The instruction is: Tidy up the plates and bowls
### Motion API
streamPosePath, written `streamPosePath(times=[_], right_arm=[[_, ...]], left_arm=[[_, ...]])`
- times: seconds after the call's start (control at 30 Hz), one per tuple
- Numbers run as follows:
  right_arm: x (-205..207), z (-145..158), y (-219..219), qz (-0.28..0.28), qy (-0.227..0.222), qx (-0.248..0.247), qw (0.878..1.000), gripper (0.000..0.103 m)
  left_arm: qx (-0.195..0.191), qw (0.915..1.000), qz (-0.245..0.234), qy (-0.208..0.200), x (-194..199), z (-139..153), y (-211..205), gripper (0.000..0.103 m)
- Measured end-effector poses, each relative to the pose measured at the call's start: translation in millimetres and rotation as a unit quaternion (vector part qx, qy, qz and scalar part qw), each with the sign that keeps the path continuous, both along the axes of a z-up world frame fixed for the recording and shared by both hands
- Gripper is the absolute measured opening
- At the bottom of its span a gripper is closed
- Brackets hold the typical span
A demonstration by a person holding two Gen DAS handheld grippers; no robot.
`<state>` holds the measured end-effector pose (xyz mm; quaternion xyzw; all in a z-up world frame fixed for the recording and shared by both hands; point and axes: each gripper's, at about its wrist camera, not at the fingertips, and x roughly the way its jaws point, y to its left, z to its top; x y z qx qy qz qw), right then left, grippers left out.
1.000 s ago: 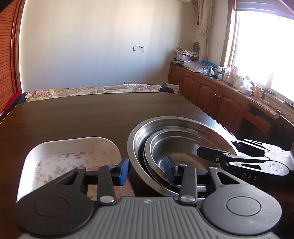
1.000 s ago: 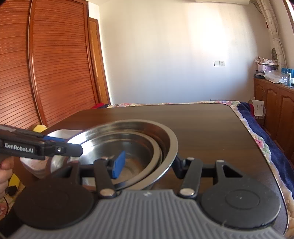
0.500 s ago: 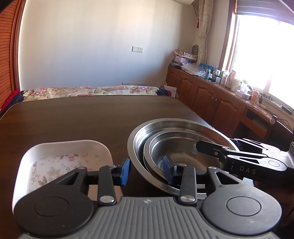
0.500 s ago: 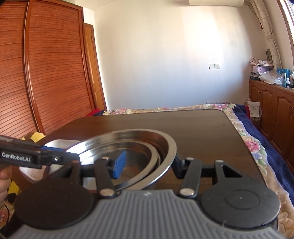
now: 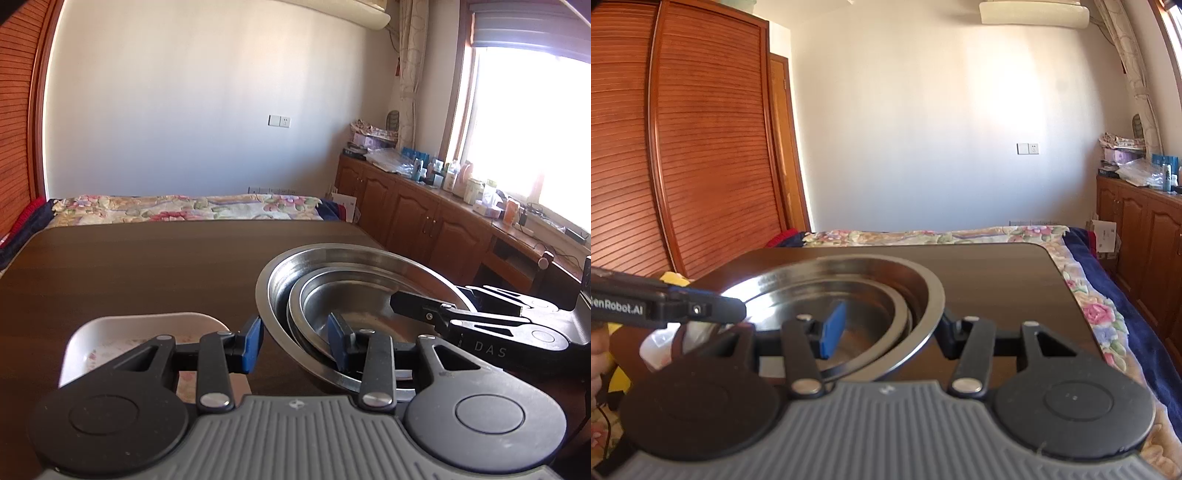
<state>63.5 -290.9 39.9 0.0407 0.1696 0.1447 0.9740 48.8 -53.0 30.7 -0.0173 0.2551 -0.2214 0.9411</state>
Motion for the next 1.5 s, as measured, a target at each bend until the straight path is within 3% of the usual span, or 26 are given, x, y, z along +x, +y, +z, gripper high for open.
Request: streamPosePath(times=[0.97, 1.5], right_arm=[[6.6, 21.4, 71.0, 0.075, -0.016, -0.018, 0.997, 0.053], [6.8, 19.2, 97.0, 0.104, -0.006, -0.037, 0.994, 0.053]], left_arm=[[-0.007, 0.9966, 0.076, -0.031, -29.0, 28.8, 76.7, 0.041], [-0.006, 0.9953, 0.096, -0.013, -35.1, 17.8, 97.3, 0.041]])
